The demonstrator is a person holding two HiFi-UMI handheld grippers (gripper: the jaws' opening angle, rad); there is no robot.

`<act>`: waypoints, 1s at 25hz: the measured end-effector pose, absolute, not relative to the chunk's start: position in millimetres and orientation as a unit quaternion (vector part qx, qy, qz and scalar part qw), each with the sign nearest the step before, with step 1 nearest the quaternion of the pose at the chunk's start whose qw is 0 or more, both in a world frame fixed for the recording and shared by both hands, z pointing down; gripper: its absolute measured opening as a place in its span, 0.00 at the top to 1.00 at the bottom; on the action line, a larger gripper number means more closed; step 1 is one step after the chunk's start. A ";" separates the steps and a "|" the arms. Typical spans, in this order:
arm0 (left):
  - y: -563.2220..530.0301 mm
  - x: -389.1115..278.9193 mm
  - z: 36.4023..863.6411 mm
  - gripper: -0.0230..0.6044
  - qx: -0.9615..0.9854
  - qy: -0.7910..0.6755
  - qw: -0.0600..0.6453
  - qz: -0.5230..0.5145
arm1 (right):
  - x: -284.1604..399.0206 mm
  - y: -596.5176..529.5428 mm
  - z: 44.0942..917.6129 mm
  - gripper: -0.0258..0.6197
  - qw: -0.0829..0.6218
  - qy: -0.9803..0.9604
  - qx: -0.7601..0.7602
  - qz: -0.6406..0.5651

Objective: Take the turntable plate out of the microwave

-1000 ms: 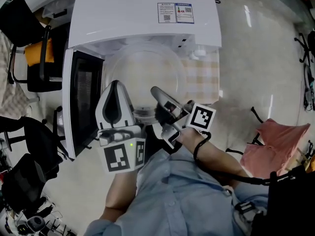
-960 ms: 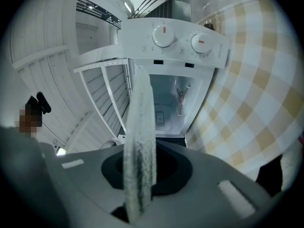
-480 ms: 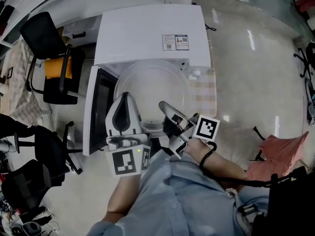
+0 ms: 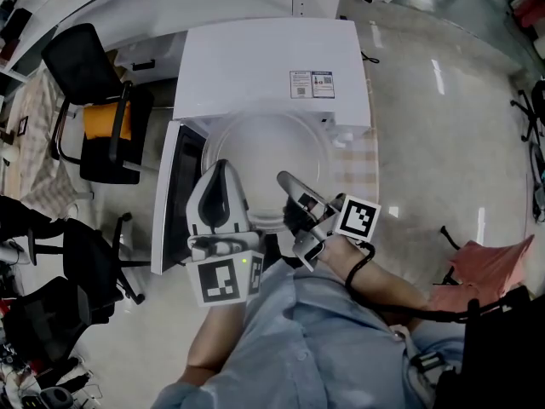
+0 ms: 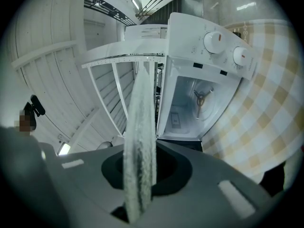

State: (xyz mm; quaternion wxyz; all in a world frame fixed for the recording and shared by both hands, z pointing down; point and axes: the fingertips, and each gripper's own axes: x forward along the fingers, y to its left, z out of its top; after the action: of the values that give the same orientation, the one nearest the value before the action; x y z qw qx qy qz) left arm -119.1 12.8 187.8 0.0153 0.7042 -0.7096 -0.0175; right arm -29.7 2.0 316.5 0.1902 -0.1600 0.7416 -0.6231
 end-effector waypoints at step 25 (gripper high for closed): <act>-76.8 -172.6 198.8 0.95 0.737 -0.674 0.037 0.002 | -59.1 -91.8 321.8 0.92 0.259 0.720 -0.220 -0.606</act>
State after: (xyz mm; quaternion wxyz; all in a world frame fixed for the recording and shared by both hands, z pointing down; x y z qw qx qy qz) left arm -172.6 -76.8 198.8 0.0371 0.7374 -0.6744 0.0016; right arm -59.1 -91.8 321.8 0.2585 -0.2199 0.7196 -0.6058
